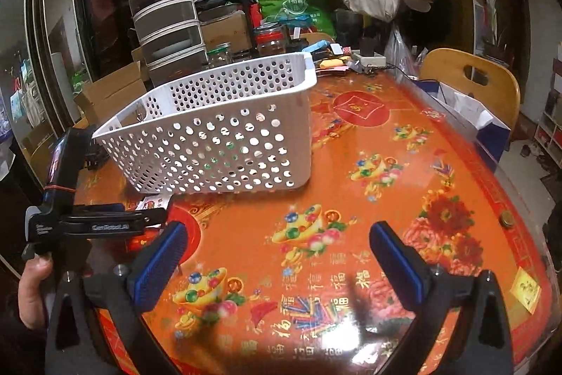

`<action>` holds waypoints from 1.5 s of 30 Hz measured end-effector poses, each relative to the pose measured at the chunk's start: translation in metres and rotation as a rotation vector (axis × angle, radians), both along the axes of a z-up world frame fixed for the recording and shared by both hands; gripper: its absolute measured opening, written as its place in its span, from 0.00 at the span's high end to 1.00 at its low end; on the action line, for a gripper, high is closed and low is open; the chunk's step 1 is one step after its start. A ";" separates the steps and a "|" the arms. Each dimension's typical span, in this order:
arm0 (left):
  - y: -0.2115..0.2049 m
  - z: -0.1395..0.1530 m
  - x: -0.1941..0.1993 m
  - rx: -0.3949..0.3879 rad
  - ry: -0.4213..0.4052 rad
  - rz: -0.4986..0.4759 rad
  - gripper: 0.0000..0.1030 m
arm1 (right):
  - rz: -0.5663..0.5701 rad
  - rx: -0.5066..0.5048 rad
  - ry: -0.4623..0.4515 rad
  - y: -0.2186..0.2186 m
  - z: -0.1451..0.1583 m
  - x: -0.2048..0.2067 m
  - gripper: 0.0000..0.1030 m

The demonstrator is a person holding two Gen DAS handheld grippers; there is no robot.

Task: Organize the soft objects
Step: 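Withdraw both tools from the basket toward the remaining items, then grasp the cartoon snack packet with the left tool while the right tool grasps the clear bag, then carry snack packet and clear bag into the basket and open both tools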

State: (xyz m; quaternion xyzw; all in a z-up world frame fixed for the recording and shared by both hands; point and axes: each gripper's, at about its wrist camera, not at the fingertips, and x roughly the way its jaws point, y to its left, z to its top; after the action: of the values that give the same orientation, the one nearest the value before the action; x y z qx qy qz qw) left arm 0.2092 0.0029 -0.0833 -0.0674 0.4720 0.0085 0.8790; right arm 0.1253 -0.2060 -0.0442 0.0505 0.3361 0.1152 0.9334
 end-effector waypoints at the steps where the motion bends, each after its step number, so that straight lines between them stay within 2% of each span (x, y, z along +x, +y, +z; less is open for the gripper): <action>1: -0.003 -0.001 0.001 0.020 -0.003 0.002 0.12 | 0.004 0.003 0.000 0.000 0.000 0.000 0.00; 3: -0.009 0.001 0.004 0.061 -0.010 0.010 0.28 | 0.014 0.009 0.000 0.003 -0.001 0.000 0.00; 4: -0.012 0.002 0.006 0.058 -0.016 0.011 0.32 | 0.018 0.010 0.001 0.004 -0.001 0.001 0.00; 6: -0.009 0.004 0.003 0.053 -0.023 0.020 0.49 | 0.034 0.013 0.007 0.009 -0.003 0.001 0.00; 7: -0.006 0.005 0.002 0.046 -0.026 0.019 0.51 | 0.041 0.014 0.011 0.012 -0.004 0.001 0.00; 8: -0.002 0.004 0.001 0.044 -0.031 0.018 0.58 | 0.054 0.015 0.018 0.016 -0.007 0.001 0.00; 13: 0.018 0.002 -0.019 -0.014 -0.054 0.018 0.63 | 0.145 0.024 0.061 0.041 -0.020 0.003 0.00; 14: 0.020 0.002 -0.021 -0.015 -0.057 0.018 0.67 | 0.176 0.027 0.075 0.050 -0.024 0.004 0.00; 20: 0.032 0.005 -0.041 -0.020 -0.096 0.005 0.69 | 0.297 -0.005 0.121 0.091 -0.040 0.006 0.02; 23: 0.038 0.004 -0.048 -0.033 -0.098 0.002 0.69 | 0.327 -0.042 0.137 0.107 -0.044 0.007 0.11; 26: 0.042 0.007 -0.054 -0.042 -0.108 -0.004 0.69 | 0.345 -0.076 0.156 0.119 -0.048 0.008 0.22; 29: 0.047 0.006 -0.059 -0.054 -0.118 -0.011 0.69 | 0.367 -0.107 0.173 0.128 -0.051 0.008 0.38; 30: 0.050 0.005 -0.058 -0.058 -0.118 -0.012 0.69 | 0.371 -0.112 0.178 0.131 -0.052 0.008 0.48; 32: 0.054 0.005 -0.059 -0.063 -0.120 -0.010 0.69 | 0.373 -0.149 0.173 0.136 -0.053 0.007 0.53; 34: 0.056 0.005 -0.060 -0.066 -0.121 -0.009 0.69 | 0.378 -0.164 0.169 0.139 -0.054 0.007 0.66; 35: 0.058 0.004 -0.060 -0.068 -0.121 -0.008 0.69 | 0.376 -0.169 0.168 0.139 -0.054 0.007 0.70; 40: 0.058 0.005 -0.063 -0.074 -0.128 -0.006 0.69 | 0.375 -0.161 0.161 0.132 -0.052 0.006 0.72; 45: 0.054 0.011 -0.067 -0.074 -0.141 -0.009 0.69 | 0.352 -0.128 0.124 0.118 -0.039 -0.002 0.72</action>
State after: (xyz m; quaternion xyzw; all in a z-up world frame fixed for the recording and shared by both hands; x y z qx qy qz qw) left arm 0.1418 0.0571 -0.0722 -0.0983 0.4093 -0.0178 0.9069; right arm 0.1229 -0.0883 -0.0830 -0.0616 0.4031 0.2517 0.8777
